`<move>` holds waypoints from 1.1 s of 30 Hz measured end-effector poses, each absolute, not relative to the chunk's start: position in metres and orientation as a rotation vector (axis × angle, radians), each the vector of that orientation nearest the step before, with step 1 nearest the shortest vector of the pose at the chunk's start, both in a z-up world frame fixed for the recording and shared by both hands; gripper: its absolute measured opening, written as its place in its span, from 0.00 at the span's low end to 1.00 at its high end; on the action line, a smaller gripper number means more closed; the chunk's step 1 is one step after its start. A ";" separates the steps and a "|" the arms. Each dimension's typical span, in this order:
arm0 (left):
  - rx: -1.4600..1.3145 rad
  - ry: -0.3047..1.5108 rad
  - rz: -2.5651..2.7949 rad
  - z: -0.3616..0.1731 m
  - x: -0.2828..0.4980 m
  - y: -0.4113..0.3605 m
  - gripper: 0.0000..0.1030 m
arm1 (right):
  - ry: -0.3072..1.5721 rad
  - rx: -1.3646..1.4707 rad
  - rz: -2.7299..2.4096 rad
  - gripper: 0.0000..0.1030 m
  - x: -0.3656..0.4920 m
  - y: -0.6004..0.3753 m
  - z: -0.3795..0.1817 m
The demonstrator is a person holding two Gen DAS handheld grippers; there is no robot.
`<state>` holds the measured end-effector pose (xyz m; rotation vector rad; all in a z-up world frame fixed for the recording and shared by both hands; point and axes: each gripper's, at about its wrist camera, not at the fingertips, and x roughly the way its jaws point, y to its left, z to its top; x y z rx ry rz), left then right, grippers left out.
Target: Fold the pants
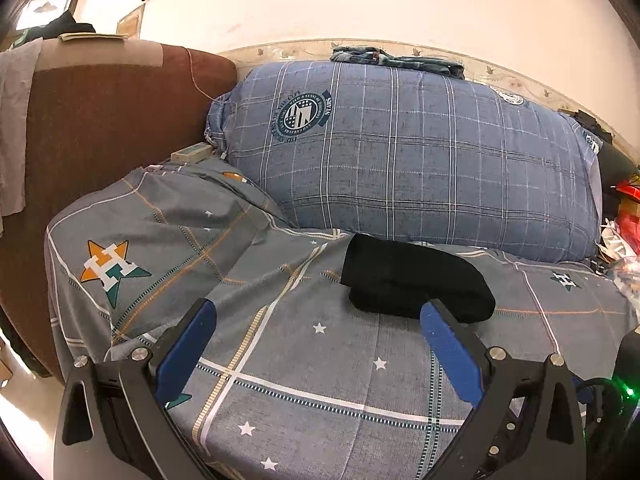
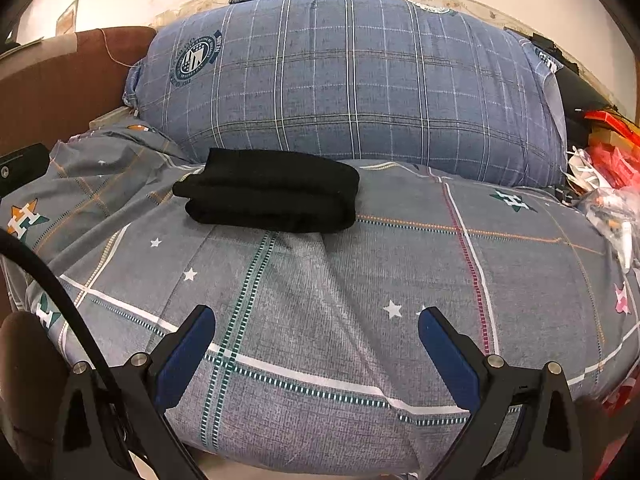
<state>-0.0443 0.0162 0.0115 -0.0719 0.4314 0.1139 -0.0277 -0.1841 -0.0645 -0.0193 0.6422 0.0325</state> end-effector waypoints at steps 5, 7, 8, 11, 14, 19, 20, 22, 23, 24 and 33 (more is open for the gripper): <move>-0.077 0.451 0.114 0.008 -0.041 0.017 0.99 | 0.647 -0.014 0.034 1.00 -0.027 -0.184 -0.066; -0.075 0.457 0.112 0.007 -0.040 0.017 0.99 | 0.650 -0.014 0.035 1.00 -0.027 -0.185 -0.067; -0.075 0.461 0.111 0.006 -0.040 0.017 0.99 | 0.654 -0.013 0.037 1.00 -0.027 -0.184 -0.067; -0.073 0.468 0.111 0.004 -0.039 0.016 0.99 | 0.660 -0.014 0.040 1.00 -0.026 -0.184 -0.069; -0.075 0.477 0.110 0.002 -0.037 0.017 0.99 | 0.672 -0.012 0.042 1.00 -0.024 -0.184 -0.072; -0.095 0.474 0.122 0.000 -0.037 0.023 0.99 | 0.712 -0.015 0.047 1.00 -0.019 -0.182 -0.081; -0.106 0.474 0.126 0.000 -0.036 0.026 0.99 | 0.717 -0.017 0.046 1.00 -0.018 -0.182 -0.082; -0.129 0.487 0.136 -0.001 -0.034 0.033 0.99 | 0.724 -0.024 0.042 1.00 -0.017 -0.180 -0.084; -0.135 0.497 0.141 -0.002 -0.033 0.035 0.99 | 0.724 -0.028 0.042 1.00 -0.017 -0.179 -0.084; -0.138 0.511 0.147 -0.004 -0.032 0.037 0.99 | 0.724 -0.031 0.041 1.00 -0.018 -0.177 -0.084; -0.154 0.576 0.164 -0.012 -0.022 0.044 0.99 | 0.667 -0.062 0.036 1.00 -0.025 -0.171 -0.071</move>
